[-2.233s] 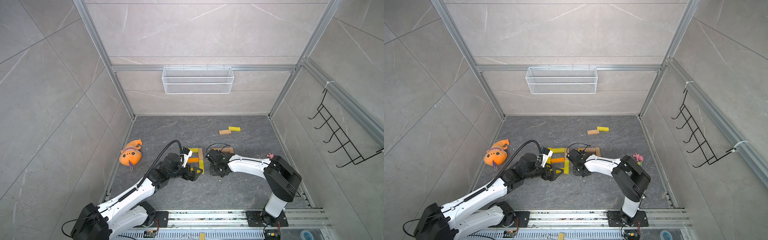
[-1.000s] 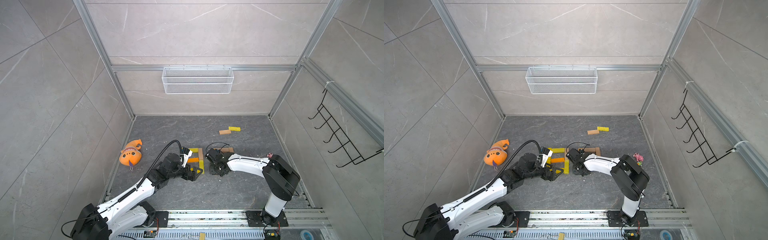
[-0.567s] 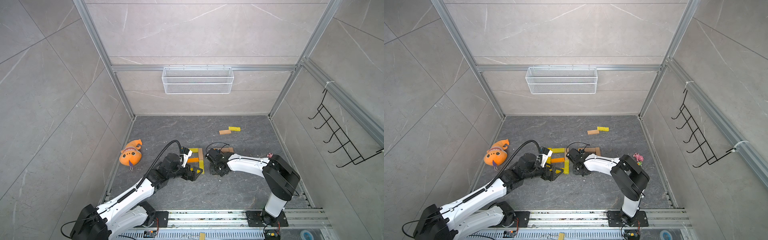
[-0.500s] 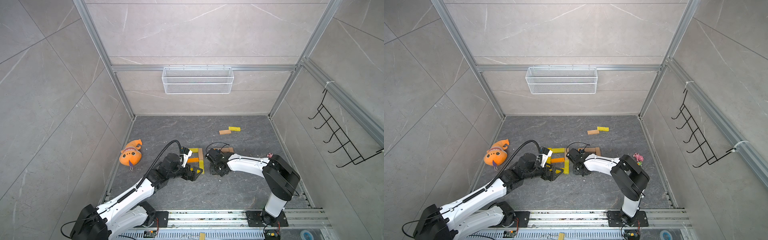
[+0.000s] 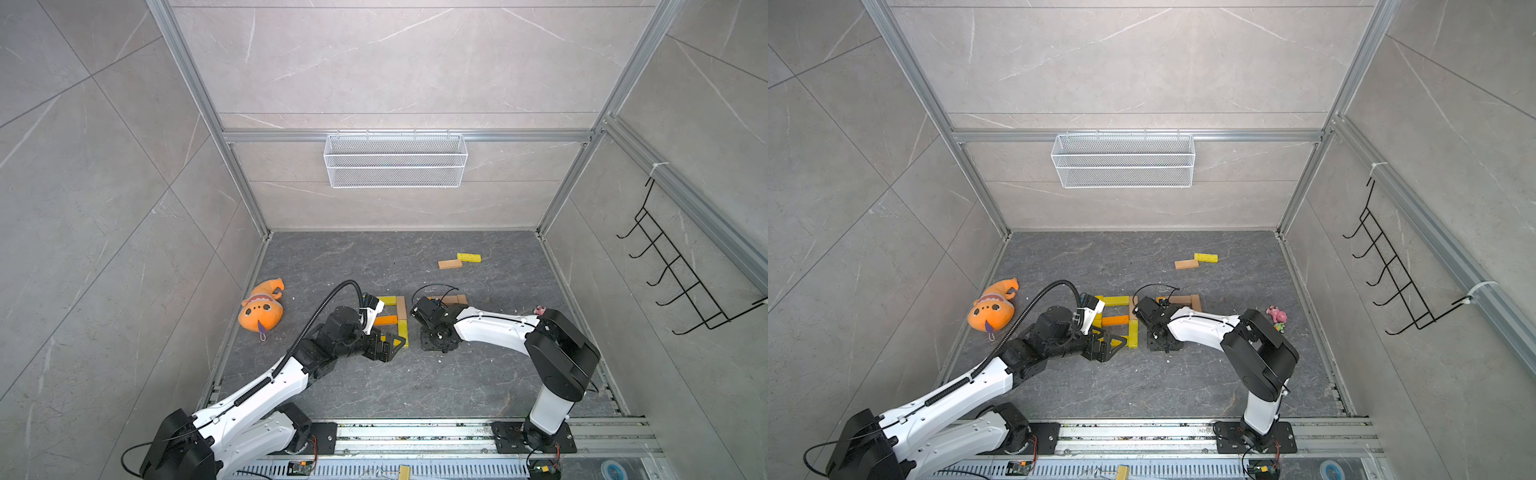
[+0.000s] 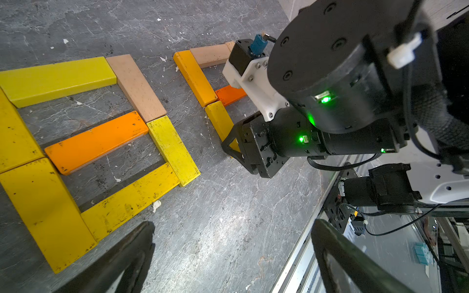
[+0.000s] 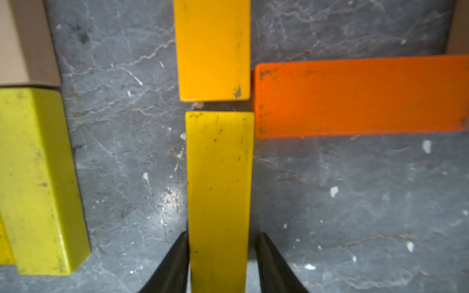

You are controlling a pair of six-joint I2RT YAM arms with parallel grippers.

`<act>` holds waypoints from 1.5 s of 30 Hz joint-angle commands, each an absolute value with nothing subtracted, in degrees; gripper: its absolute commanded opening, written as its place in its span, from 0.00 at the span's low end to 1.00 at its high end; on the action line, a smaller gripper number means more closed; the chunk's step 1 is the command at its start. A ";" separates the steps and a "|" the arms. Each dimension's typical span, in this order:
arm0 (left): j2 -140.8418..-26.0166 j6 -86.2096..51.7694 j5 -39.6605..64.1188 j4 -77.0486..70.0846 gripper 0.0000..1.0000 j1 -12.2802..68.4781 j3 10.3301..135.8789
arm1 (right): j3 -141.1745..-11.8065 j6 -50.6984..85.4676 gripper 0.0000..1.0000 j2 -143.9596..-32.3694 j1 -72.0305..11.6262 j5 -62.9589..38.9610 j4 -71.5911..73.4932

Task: Assemble the number 8 with building blocks
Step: Assemble the building block at the center of the board, then pick up the building block from the center of the board.

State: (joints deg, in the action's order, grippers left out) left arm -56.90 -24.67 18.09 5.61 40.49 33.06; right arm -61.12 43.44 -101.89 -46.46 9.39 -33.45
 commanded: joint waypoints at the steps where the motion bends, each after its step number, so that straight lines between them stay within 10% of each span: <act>1: -55.88 -25.58 18.54 3.80 0.99 40.48 32.96 | -63.44 42.31 0.50 -98.52 -46.23 10.72 -37.01; 24: -61.63 -28.39 17.68 1.49 0.99 41.70 36.72 | -66.34 24.32 0.47 -85.81 -33.84 9.73 -36.45; 45: -67.17 -28.74 15.60 1.50 0.99 42.40 41.13 | -95.41 29.06 0.64 -118.70 -18.63 6.35 -28.65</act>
